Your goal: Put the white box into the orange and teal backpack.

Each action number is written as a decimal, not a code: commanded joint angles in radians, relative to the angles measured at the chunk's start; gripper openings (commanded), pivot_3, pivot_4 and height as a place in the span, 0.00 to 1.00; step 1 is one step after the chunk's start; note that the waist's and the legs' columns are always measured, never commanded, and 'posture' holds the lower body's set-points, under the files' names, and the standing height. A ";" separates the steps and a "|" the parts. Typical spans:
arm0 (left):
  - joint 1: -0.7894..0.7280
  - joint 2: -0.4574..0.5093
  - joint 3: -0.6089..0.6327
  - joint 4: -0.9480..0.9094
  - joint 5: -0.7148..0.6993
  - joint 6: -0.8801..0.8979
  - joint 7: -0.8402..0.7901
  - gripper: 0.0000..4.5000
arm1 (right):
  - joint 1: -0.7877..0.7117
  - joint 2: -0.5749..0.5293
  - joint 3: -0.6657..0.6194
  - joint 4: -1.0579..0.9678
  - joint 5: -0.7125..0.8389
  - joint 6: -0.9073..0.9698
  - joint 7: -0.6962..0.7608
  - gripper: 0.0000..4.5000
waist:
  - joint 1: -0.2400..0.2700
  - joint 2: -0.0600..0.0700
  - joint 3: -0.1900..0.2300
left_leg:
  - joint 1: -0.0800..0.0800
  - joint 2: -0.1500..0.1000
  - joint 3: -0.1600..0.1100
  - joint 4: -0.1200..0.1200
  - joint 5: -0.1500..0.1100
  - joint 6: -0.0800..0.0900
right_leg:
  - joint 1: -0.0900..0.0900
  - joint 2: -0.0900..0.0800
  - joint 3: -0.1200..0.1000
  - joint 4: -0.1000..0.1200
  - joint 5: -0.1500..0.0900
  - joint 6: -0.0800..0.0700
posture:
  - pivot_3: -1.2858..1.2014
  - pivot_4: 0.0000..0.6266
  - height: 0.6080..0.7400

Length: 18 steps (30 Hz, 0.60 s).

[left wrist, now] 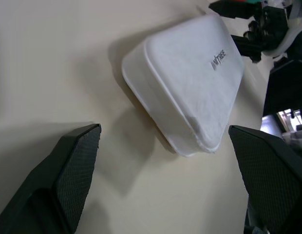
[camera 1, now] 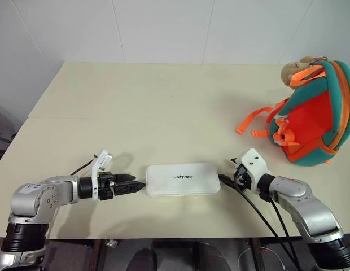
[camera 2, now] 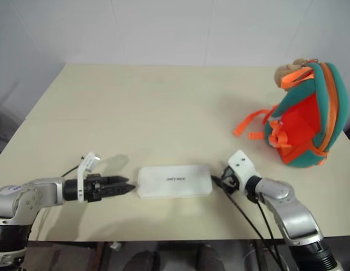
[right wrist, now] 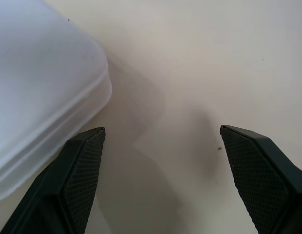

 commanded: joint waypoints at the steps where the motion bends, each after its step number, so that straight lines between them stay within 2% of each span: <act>1: -0.017 -0.022 -0.024 0.020 -0.018 0.005 -0.007 0.99 | -0.014 0.009 0.000 -0.001 -0.010 -0.021 0.015 1.00 | 0.000 0.000 0.000 | 0.000 0.000 0.000 0.000 0.000 0.000 | 0.000 0.000 0.000 0.000 0.000 0.000 | 0.52 0.24 1.00; 18: -0.139 -0.134 -0.096 0.183 -0.008 -0.008 -0.021 0.99 | -0.014 0.025 -0.001 0.000 -0.030 -0.037 0.035 1.00 | 0.004 0.002 -0.001 | 0.001 -0.002 -0.001 0.001 0.001 -0.001 | 0.002 0.000 -0.001 0.001 0.000 0.000 | 0.52 0.24 1.00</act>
